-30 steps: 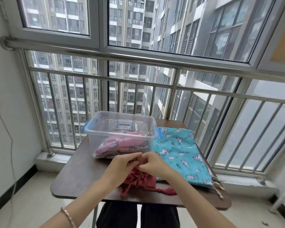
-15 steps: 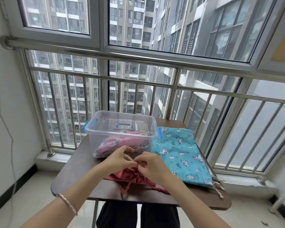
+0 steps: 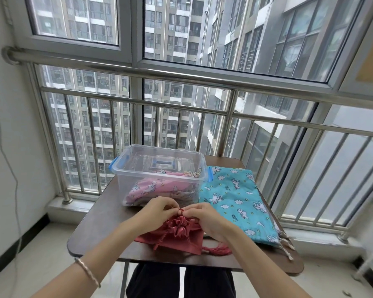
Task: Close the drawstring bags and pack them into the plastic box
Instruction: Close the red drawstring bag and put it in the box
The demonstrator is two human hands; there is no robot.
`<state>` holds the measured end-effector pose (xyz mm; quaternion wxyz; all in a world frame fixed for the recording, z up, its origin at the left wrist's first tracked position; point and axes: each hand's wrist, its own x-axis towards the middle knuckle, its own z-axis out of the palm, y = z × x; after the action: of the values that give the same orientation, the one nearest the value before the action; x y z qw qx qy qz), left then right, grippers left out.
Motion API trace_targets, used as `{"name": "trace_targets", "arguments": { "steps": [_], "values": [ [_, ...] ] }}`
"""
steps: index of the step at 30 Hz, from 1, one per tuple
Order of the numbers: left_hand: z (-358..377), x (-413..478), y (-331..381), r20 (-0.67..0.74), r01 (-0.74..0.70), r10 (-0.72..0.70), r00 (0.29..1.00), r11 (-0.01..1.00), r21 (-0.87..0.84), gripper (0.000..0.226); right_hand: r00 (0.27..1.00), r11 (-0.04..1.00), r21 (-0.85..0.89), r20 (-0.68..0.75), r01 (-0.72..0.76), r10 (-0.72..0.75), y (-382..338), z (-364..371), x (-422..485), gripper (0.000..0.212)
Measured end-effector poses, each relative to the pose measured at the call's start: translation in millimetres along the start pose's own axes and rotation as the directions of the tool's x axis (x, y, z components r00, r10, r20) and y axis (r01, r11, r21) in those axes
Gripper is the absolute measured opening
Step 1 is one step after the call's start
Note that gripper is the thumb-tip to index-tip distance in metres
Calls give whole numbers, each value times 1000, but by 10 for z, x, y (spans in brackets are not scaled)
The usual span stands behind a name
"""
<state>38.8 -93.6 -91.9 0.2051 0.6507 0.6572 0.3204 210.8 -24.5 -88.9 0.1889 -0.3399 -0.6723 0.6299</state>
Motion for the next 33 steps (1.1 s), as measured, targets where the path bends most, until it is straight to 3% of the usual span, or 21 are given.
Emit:
{"name": "trace_targets", "arguments": {
  "steps": [6, 10, 13, 16, 20, 26, 30, 33],
  "values": [
    [58, 47, -39, 4, 81, -82, 997, 982, -169, 12, 982, 971, -217, -133, 105, -135, 10, 23, 16, 12],
    [43, 53, -4, 14, 125, -128, 992, 932, -340, 12, 927, 917, -335, -224, 216, -300, 16, 65, 25, 13],
    [51, 37, 15, 88, 203, -184, 979, 841, -502, 12, 895, 861, -412, -192, 299, -403, 31, 62, 35, 14],
    [79, 29, -7, 180, 292, -232, 956, 679, -674, 21, 868, 802, -503, -182, 322, -463, 42, 64, 37, 6],
    [94, 25, -41, 212, 331, -263, 941, 598, -730, 21, 868, 805, -511, -200, 303, -454, 36, 50, 0, 9],
    [100, 23, -35, 225, 341, -260, 939, 616, -710, 20, 902, 835, -481, -179, 267, -392, -7, 14, -14, 3],
    [70, 25, -4, 117, 277, -256, 960, 791, -546, 16, 906, 818, -507, -151, 272, -395, 3, 12, -12, 6],
    [42, 27, 36, 77, 249, -243, 967, 831, -498, 15, 905, 826, -491, -158, 276, -396, 5, 34, -13, 17]
  ]
}}
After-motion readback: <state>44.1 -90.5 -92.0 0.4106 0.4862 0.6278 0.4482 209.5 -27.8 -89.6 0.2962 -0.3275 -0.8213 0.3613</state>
